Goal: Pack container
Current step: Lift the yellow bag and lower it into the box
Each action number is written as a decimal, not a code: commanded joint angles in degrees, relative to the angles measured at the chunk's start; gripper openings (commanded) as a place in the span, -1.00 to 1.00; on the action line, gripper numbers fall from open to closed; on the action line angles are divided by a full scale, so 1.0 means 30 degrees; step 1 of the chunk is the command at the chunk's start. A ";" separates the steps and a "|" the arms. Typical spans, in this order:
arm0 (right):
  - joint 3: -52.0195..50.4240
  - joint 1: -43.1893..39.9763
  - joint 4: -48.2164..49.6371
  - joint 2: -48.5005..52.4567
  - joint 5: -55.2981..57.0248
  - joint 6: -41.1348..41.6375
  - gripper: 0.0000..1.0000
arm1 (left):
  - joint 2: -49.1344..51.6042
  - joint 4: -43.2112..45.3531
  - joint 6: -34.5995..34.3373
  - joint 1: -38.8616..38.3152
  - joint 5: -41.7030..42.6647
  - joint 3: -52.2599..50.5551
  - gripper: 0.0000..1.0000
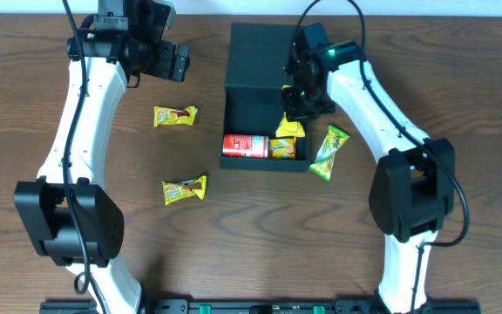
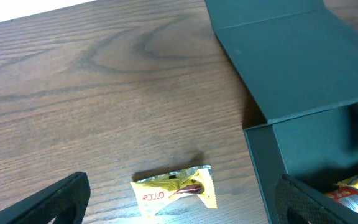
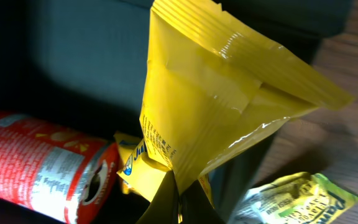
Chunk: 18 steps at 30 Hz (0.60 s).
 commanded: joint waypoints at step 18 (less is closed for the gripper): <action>0.0233 -0.0583 -0.0699 0.0561 -0.0160 -0.0459 -0.97 | -0.0124 -0.0124 0.0262 0.0066 0.0036 0.0138 0.91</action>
